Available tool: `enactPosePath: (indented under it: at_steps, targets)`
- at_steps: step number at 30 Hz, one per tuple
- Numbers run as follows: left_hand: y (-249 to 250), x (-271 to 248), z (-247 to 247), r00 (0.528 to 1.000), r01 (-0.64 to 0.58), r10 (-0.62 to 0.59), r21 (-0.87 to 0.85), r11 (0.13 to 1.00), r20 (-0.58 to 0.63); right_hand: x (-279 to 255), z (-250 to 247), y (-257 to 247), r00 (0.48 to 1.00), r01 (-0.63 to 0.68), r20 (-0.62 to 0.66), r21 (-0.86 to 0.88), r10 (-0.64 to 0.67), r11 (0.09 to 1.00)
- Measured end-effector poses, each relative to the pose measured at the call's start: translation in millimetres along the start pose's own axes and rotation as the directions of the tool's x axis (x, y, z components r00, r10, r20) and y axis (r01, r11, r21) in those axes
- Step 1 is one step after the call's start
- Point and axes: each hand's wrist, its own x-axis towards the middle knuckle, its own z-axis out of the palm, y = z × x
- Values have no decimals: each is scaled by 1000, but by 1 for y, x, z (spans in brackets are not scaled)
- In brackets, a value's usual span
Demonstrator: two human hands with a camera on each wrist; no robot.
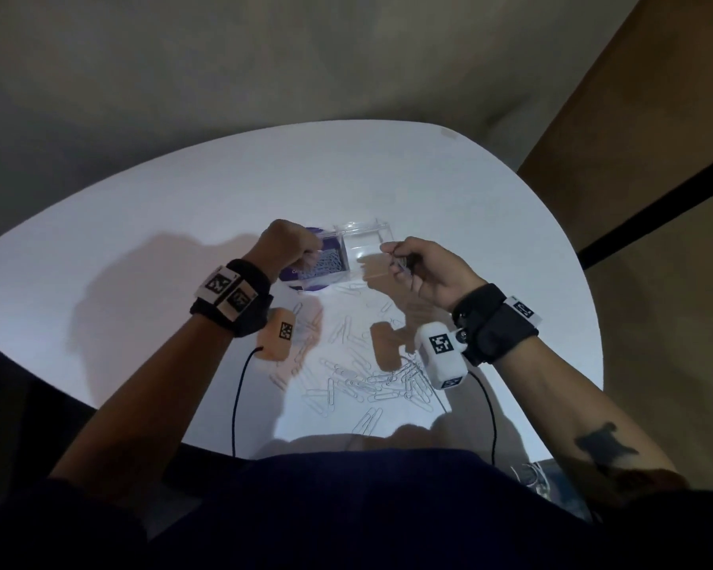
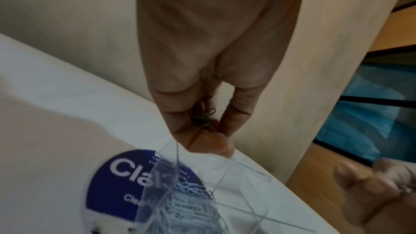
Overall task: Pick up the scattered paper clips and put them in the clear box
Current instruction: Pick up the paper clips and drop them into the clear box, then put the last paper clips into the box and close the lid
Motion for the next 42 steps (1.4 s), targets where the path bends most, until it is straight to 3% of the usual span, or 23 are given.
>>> enactPosePath:
  at_steps: [3, 5, 10, 14, 18, 24, 26, 28, 29, 31, 34, 36, 39, 42]
  targets:
    - [4, 9, 0, 999, 43, -42, -12, 999, 15, 8, 18, -4, 997, -62, 48, 95, 58, 994]
    - [8, 10, 0, 998, 51, -51, 0, 999, 29, 14, 28, -5, 995, -79, 58, 48, 76, 996]
    - [6, -1, -6, 978, 37, -10, -126, 991, 207, 21, 56, -11, 996, -60, 61, -67, 65, 996]
    - [6, -17, -13, 997, 7, 16, -303, 953, 75, 26, 77, -11, 995, -63, 74, -132, 74, 989]
    - [3, -40, -23, 997, -5, 41, -432, 902, 73, 23, 92, -7, 993, -50, 86, -260, 74, 964]
    - [-27, -58, -27, 998, -49, 37, -309, 950, -45, 18, 81, -6, 991, 36, 131, -322, 6, 946]
    - [-42, -60, -27, 997, -44, 34, -151, 988, -65, 15, 62, 0, 983, 178, 124, -460, -136, 870]
    - [-62, -64, -26, 997, -39, 49, 174, 984, -55, 7, 35, 10, 948, 290, 100, -669, -303, 684]
    - [-73, -68, -24, 998, -32, 47, 336, 941, -38, 0, 20, 16, 929, 307, 105, -752, -355, 582]
    - [-94, -75, -21, 999, -23, 40, 508, 861, -23, -12, -12, 31, 928, 284, 129, -851, -350, 442]
    - [-113, -87, -16, 1000, -6, 23, 607, 795, -20, -28, -55, 48, 951, 162, 78, -950, -301, 266]
    - [-119, -95, -12, 999, 7, 27, 661, 750, -42, -34, -79, 57, 938, 85, 44, -991, -345, 105]
    - [-124, -103, 0, 992, -22, 100, 668, 743, -78, -47, -101, 68, 933, -104, -119, -993, -341, 60]
    - [-119, -102, 21, 983, -124, 185, 669, 733, -20, -53, -105, 77, 956, -191, -203, -979, -212, 73]
